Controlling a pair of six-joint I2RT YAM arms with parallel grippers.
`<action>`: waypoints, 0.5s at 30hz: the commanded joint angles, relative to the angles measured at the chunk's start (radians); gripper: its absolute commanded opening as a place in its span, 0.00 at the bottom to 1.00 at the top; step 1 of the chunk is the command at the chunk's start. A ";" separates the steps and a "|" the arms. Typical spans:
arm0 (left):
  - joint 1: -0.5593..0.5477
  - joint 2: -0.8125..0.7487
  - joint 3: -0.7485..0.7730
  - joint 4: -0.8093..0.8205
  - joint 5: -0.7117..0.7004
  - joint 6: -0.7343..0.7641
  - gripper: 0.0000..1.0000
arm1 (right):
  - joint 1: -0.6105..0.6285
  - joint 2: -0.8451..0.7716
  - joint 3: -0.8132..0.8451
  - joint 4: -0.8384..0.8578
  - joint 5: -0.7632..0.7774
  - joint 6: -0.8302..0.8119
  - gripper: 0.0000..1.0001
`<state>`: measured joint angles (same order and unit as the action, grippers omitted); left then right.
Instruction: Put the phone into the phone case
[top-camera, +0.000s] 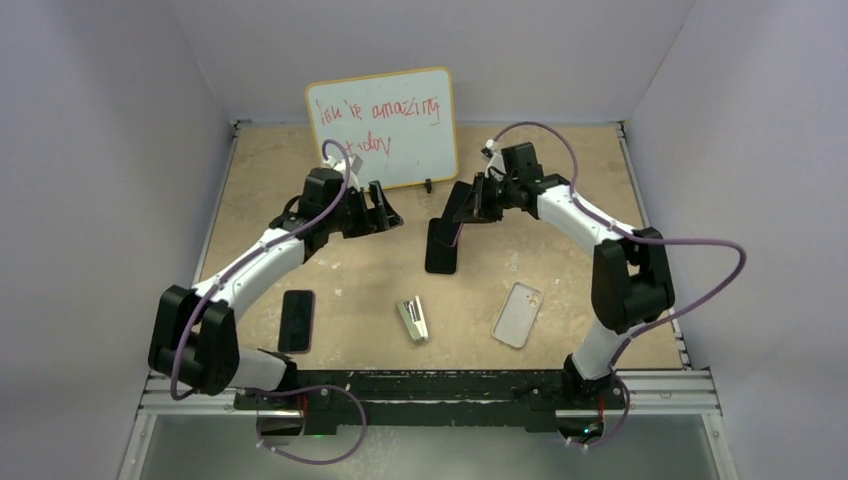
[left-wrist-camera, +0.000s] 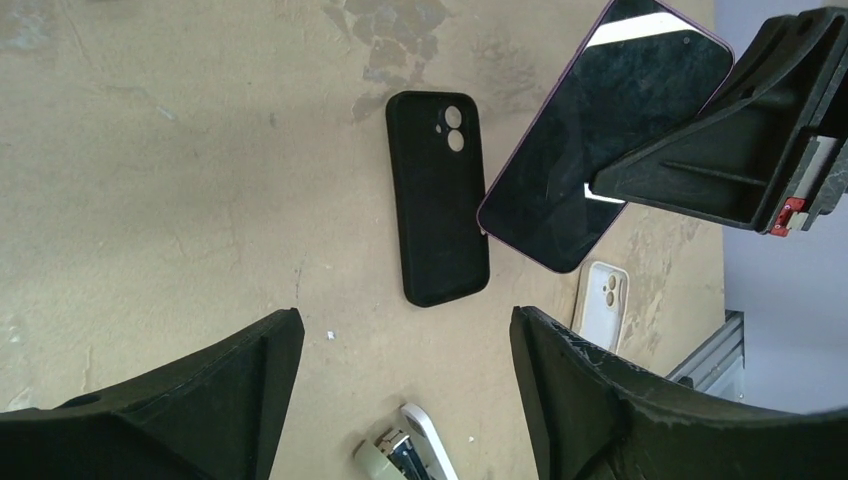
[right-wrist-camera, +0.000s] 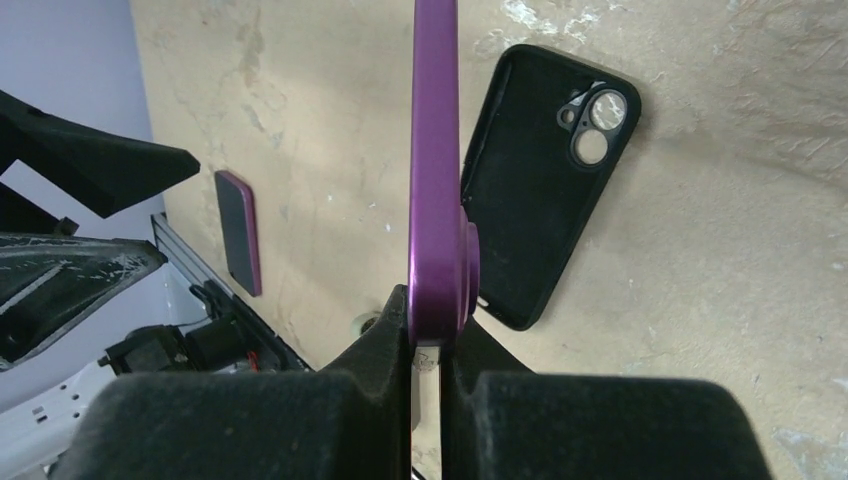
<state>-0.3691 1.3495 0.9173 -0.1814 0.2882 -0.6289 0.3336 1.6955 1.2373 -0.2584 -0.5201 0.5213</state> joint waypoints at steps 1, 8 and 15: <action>-0.001 0.095 0.050 0.082 0.077 -0.001 0.77 | -0.006 0.081 0.106 -0.077 -0.099 -0.065 0.02; -0.005 0.200 -0.015 0.257 0.115 -0.110 0.70 | -0.007 0.246 0.228 -0.209 -0.176 -0.137 0.00; -0.022 0.280 -0.076 0.356 0.134 -0.152 0.67 | -0.007 0.343 0.306 -0.320 -0.178 -0.192 0.01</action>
<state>-0.3767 1.5822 0.8509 0.0673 0.3843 -0.7498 0.3321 2.0281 1.4612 -0.4812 -0.6449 0.3912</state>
